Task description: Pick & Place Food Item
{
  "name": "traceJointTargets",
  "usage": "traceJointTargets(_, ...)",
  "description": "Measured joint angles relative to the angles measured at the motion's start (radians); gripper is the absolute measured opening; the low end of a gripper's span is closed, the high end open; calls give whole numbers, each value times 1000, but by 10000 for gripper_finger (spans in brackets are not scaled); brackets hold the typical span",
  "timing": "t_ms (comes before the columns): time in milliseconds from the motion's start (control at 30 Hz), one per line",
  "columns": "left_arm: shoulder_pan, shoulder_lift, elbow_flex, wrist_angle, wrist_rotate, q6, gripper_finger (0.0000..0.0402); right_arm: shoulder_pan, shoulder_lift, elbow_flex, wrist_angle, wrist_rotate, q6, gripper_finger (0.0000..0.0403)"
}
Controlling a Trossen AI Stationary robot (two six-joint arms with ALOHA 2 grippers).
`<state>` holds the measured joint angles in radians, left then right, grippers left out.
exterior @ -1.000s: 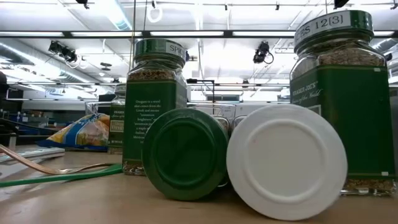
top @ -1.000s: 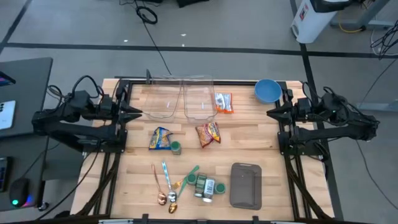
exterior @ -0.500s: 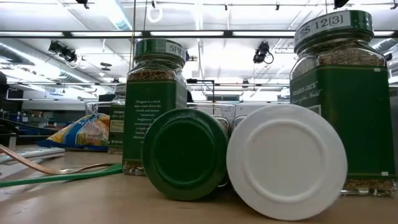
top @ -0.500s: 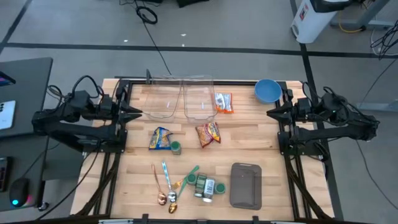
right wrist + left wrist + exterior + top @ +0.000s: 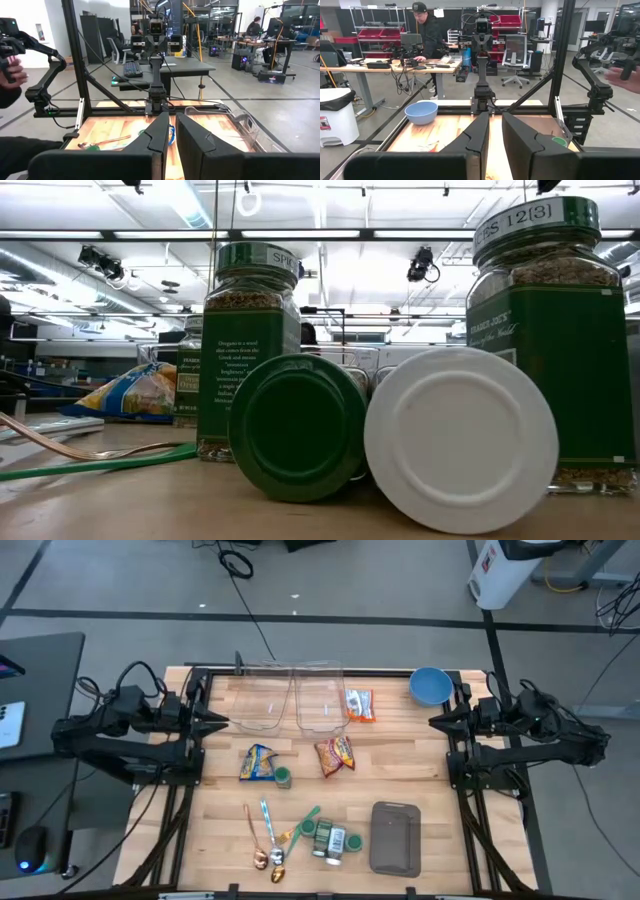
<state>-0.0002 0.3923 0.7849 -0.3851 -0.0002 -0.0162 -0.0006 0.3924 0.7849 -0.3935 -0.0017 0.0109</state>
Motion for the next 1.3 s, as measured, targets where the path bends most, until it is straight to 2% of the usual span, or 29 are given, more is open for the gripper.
traceJointTargets(167,0,1,0,50,0,0,63,0,0,0,29,52,-140,46)
traceJointTargets(333,0,10,0,81,0,0,63,0,0,0,29,56,-147,46)
traceJointTargets(600,0,12,0,77,6,-53,63,0,0,0,80,57,-91,46)
traceJointTargets(767,0,16,0,45,0,-100,63,0,0,0,82,45,50,46)
traceJointTargets(900,0,27,0,42,-2,-124,63,0,0,0,68,45,19,46)
traceJointTargets(1167,0,92,0,44,-7,-127,63,0,10,0,-61,61,23,46)
traceJointTargets(1300,0,174,0,45,-76,-175,65,0,46,0,-164,61,52,63)
